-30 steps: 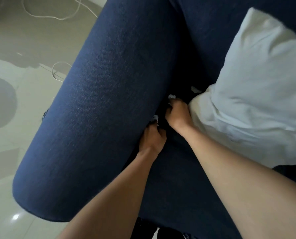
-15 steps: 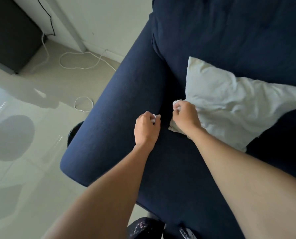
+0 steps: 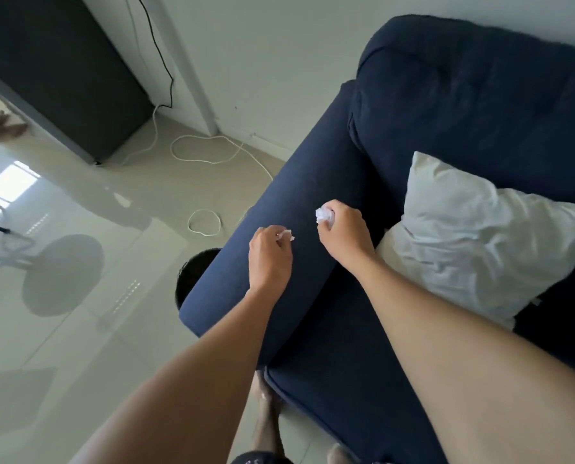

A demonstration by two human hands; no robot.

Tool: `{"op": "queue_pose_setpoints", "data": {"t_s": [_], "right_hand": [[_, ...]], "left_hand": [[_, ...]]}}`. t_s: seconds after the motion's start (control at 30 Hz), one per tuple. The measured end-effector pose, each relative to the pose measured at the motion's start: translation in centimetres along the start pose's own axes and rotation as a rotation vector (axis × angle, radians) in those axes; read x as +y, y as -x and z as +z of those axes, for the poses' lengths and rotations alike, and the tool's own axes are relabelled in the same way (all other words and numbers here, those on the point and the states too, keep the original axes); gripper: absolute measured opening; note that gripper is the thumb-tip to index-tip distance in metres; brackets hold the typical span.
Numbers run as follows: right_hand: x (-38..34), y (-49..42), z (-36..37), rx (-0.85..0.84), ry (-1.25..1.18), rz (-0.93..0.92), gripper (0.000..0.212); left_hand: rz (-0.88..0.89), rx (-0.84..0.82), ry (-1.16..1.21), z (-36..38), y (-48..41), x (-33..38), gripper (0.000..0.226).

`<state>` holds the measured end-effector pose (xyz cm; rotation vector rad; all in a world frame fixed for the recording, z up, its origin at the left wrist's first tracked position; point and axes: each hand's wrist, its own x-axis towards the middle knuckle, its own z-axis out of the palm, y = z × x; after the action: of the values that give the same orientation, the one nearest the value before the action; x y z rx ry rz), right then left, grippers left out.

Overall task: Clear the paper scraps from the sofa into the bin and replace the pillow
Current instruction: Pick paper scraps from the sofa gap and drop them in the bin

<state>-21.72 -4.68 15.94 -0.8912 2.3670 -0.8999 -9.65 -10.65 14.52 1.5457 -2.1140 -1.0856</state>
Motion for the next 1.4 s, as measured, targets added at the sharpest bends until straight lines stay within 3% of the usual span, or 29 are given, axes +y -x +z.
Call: {"op": "queue_pose_setpoints", "data": {"t_s": [0.1, 0.3, 0.53, 0.73, 0.97, 1.13, 1.23, 1.4], "right_hand": [[-2.8, -1.1, 3.0, -0.035, -0.007, -0.024, 0.025], [-7.5, -3.3, 10.1, -0.096, 0.018, -0.072, 0.019], [-10.9, -5.4, 18.9, -0.187, 0.045, -0.059, 0.023], [-12.9, -6.1, 25.4, -0.328, 0.089, -0.031, 0.021], [-14.5, -7.6, 31.2, -0.422, 0.094, 0.048, 0.016], [-14.6, -8.1, 34.1, -0.57, 0.131, 0.153, 0.026], [-14.9, -8.2, 34.4, -0.662, 0.154, 0.195, 0.046], [-15.0, -8.8, 33.2, -0.613, 0.159, 0.194, 0.04]], "left_hand": [[-0.05, 0.045, 0.021, -3.0, -2.2, -1.8, 0.021], [-0.159, 0.113, 0.129, -7.5, -6.9, -6.8, 0.019], [-0.307, 0.105, 0.096, -11.4, -11.3, -14.3, 0.026], [-0.434, 0.097, 0.081, -13.7, -14.8, -20.4, 0.018], [-0.524, 0.021, 0.039, -14.5, -17.7, -24.8, 0.022], [-0.579, -0.085, 0.027, -14.9, -19.2, -27.2, 0.031], [-0.587, -0.166, -0.009, -15.1, -19.7, -28.2, 0.035], [-0.567, -0.193, -0.054, -15.5, -20.3, -27.6, 0.034]]}}
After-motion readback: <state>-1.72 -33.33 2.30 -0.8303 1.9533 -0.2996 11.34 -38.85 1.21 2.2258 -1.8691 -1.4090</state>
